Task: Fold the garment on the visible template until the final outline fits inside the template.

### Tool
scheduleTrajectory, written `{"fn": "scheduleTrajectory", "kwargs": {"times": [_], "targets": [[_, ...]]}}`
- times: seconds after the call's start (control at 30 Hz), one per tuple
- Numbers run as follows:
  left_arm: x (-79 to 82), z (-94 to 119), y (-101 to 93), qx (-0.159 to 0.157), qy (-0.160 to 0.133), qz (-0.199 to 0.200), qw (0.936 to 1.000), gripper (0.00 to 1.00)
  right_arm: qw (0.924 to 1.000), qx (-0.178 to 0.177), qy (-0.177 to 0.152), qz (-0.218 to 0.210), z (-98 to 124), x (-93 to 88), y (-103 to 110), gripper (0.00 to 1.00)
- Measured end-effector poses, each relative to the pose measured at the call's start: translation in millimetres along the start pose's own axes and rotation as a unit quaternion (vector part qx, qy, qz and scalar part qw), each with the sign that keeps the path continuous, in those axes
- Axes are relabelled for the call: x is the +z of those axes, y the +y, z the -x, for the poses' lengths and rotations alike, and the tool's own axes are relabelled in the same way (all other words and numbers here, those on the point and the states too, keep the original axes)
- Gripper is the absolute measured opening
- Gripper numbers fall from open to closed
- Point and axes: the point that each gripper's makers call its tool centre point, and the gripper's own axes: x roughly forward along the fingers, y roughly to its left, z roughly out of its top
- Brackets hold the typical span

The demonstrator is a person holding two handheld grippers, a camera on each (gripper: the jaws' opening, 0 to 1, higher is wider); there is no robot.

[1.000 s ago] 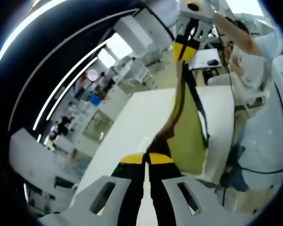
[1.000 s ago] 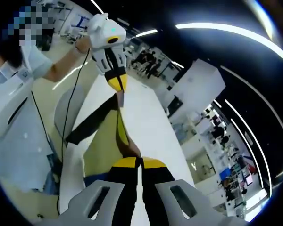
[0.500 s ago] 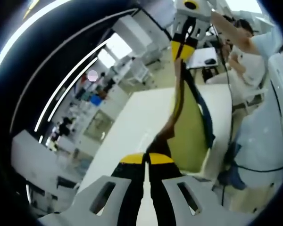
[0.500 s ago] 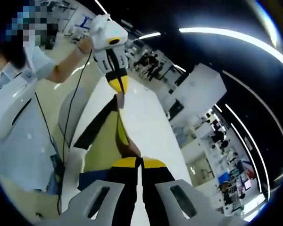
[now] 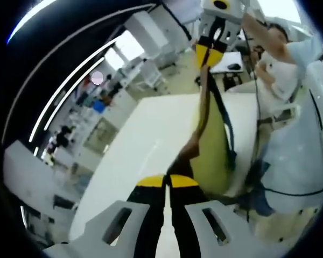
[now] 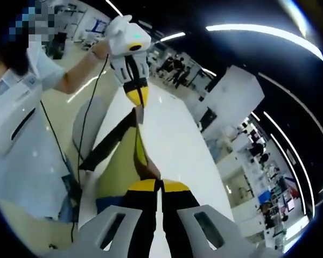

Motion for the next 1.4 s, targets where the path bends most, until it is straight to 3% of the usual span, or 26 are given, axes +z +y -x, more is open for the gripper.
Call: {"fn": "scheduleTrajectory", "kwargs": {"times": [0.57,1.4], "targets": [[-17.0,-38.4,5.2,-0.03,0.012,0.027,0.9991,0.0,0.9986,0.015,0.022,-0.047,-31.5,-33.7,-6.9,0.02],[-21.4,-85.6,32.4,-0.035,0.007,0.046,0.9983,0.0,0.9945,0.008,0.034,-0.099,-57.9,-70.2,-29.8,0.02]]}}
